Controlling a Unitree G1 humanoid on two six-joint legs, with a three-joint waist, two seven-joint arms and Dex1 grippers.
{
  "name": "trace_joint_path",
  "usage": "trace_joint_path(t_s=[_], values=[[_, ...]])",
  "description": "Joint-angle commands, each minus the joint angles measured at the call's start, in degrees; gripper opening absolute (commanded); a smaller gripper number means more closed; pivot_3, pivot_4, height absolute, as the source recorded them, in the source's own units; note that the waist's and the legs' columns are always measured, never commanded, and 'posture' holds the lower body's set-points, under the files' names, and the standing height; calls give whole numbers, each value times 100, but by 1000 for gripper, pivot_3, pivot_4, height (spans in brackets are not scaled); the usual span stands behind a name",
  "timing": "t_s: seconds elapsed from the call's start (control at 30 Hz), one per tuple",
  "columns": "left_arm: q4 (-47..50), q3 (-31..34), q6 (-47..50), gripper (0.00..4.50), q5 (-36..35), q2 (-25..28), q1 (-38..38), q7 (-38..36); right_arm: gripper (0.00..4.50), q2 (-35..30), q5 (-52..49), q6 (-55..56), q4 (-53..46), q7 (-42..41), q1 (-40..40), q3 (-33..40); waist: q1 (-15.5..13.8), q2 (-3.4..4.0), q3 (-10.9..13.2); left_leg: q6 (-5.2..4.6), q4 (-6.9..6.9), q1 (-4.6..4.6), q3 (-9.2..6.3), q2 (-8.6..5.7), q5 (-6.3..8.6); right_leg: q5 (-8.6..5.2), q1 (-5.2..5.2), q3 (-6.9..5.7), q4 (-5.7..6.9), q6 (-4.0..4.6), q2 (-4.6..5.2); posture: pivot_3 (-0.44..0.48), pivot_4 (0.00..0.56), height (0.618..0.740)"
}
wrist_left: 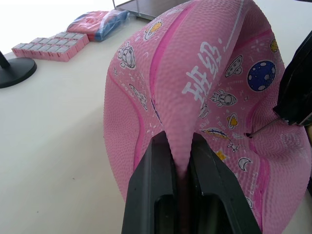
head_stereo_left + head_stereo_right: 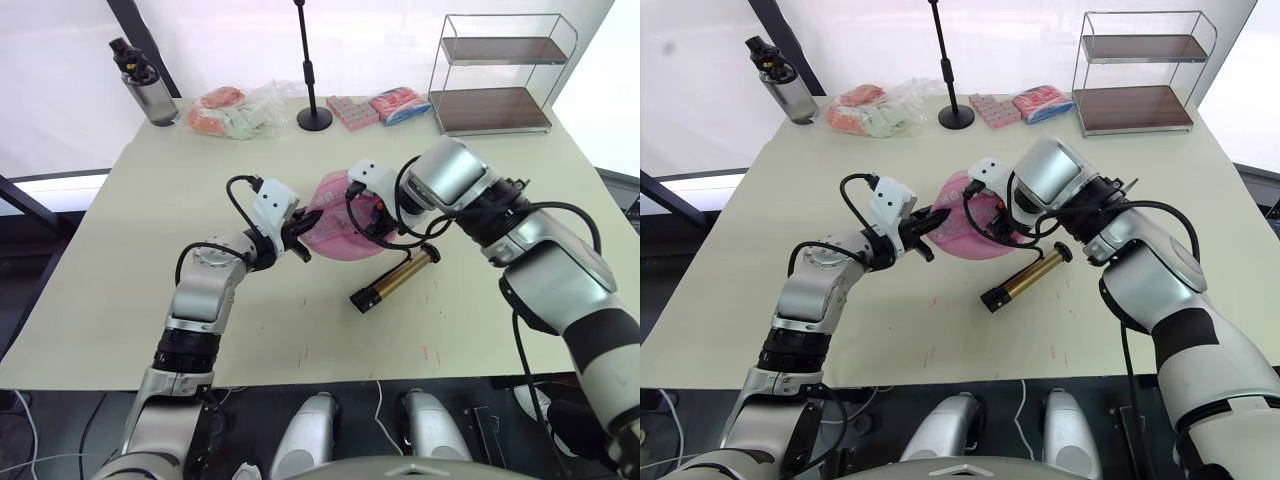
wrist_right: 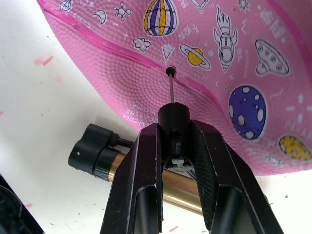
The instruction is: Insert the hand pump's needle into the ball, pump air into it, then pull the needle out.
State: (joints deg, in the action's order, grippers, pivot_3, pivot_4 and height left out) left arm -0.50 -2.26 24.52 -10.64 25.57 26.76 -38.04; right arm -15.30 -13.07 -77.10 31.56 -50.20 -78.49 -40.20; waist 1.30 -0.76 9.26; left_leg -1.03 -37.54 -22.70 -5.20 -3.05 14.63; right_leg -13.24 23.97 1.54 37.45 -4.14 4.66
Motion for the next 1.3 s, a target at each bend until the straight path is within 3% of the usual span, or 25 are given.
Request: trace_joint_path(t_s=[0.03,1.3], values=[[134,-250,144,17,-112,-82,-88,-229,361,284,194,213,437,-3,-196,34,4,0,0,0,0,0,0,0,0,0,0,0,0,0,0,0,150,740],[17,384,2198,17,-807,-1043,-138,169,361,1632,1143,972,1466,-133,-175,576,108,19,-102,-12,16,60,3,-1,9,-6,-29,1,18,10,1,0,150,740]])
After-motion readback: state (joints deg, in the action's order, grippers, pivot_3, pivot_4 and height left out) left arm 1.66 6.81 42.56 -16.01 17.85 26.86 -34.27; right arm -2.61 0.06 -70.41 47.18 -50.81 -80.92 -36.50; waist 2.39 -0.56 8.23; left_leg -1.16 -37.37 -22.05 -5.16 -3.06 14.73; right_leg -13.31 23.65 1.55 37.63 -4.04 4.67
